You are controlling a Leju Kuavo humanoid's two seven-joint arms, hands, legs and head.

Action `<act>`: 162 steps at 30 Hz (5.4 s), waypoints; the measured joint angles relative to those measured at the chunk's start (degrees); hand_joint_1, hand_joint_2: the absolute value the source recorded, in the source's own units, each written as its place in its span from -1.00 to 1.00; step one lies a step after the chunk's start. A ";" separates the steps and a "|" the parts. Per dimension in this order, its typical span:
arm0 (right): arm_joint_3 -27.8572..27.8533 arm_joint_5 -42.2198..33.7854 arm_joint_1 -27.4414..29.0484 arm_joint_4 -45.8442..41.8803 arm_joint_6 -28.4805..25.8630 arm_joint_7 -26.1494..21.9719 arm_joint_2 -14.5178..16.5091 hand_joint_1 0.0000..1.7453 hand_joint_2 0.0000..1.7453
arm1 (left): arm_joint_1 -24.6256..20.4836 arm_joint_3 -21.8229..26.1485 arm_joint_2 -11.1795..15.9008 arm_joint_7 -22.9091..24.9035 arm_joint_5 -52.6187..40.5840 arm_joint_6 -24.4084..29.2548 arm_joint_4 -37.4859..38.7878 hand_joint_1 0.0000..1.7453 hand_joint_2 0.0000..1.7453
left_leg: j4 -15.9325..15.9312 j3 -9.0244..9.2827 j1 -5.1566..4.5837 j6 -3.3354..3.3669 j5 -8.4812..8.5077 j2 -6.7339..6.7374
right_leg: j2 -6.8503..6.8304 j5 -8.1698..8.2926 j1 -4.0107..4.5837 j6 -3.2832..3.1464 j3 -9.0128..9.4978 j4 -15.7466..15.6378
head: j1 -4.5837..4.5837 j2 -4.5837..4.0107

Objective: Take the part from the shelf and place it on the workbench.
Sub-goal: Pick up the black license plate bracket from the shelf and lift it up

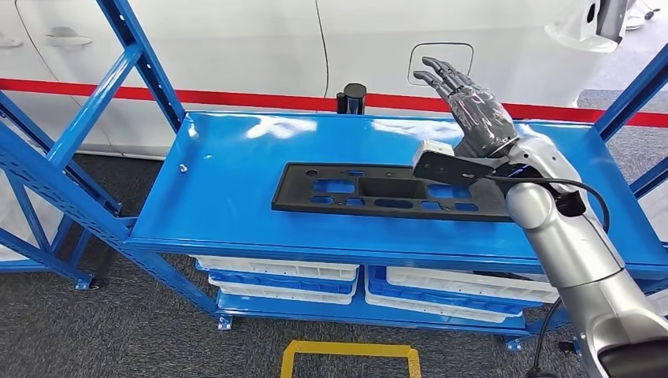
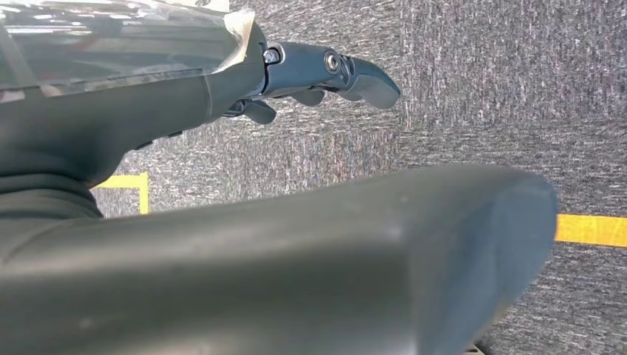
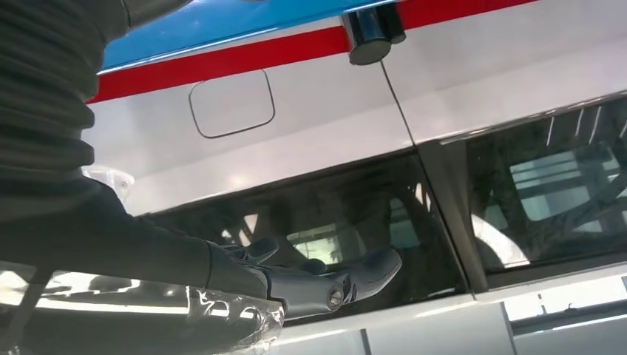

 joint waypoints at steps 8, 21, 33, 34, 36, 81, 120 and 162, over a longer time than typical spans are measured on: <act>2.79 -2.81 -3.32 -0.65 2.64 1.09 -1.72 -1.00 1.00 | 0.26 0.25 -0.11 -0.32 0.39 0.03 0.00 -1.00 -1.00 | 0.00 0.03 -0.02 0.02 -0.01 0.00 | 0.00 0.00 -0.01 0.00 0.01 -0.01 | 0.00 0.00; 4.69 -16.75 1.97 -12.64 6.14 3.91 -11.42 -1.00 1.00 | 0.68 0.63 -1.36 -0.53 1.34 -0.32 0.31 -1.00 -1.00 | 0.02 0.14 -0.11 0.27 -0.18 -0.03 | -0.11 -0.03 -0.02 0.03 0.19 -0.07 | 0.01 0.00; 3.76 -21.24 10.75 -21.27 3.48 4.46 -18.59 -1.00 1.00 | 0.66 0.39 -1.94 0.54 -0.95 -0.98 0.39 -1.00 -1.00 | 0.05 0.34 -0.19 0.34 -0.21 -0.14 | -0.22 -0.05 0.01 0.03 0.34 -0.11 | 0.02 0.00; 3.07 -20.98 13.29 -22.61 2.03 4.52 -19.48 -1.00 1.00 | 0.58 0.04 -2.01 1.01 -1.67 -1.08 0.39 -1.00 -1.00 | 0.05 0.32 -0.18 0.36 -0.22 -0.15 | -0.24 -0.06 0.02 0.03 0.36 -0.12 | 0.01 0.00; 1.40 -19.48 19.04 -25.20 -0.46 4.57 -20.68 -1.00 1.00 | 0.34 -0.85 -2.10 2.05 -3.02 -1.19 0.39 -1.00 -1.00 | 0.04 0.28 -0.16 0.46 -0.30 -0.12 | -0.23 -0.10 0.00 0.09 0.38 -0.13 | 0.00 0.00; -1.27 -2.10 21.66 1.02 -12.33 -1.08 -7.81 -1.00 1.00 | -0.31 -6.86 -2.14 4.61 -6.60 -0.69 0.39 -1.00 -1.00 | 0.04 0.53 -0.17 0.63 -0.37 -0.01 | -0.16 -0.17 -0.05 0.20 0.68 -0.13 | 0.00 0.00; 4.80 -2.49 -3.38 48.05 -8.02 -5.14 12.09 0.76 1.00 | -0.39 -8.20 -2.00 6.08 -7.14 -2.35 0.39 -1.00 -1.00 | 0.05 1.00 -0.18 0.62 -0.31 0.01 | -0.10 -0.17 -0.03 0.20 1.06 -0.16 | 0.01 0.00; 3.34 -6.32 1.74 42.10 -16.70 -7.83 7.42 1.00 1.00 | -0.80 -10.05 -1.70 4.21 -7.51 -1.70 0.39 -1.00 -1.00 | 0.04 1.97 -0.33 0.89 -0.47 -0.01 | -0.11 -0.19 0.32 0.22 2.44 -0.74 | 0.02 0.00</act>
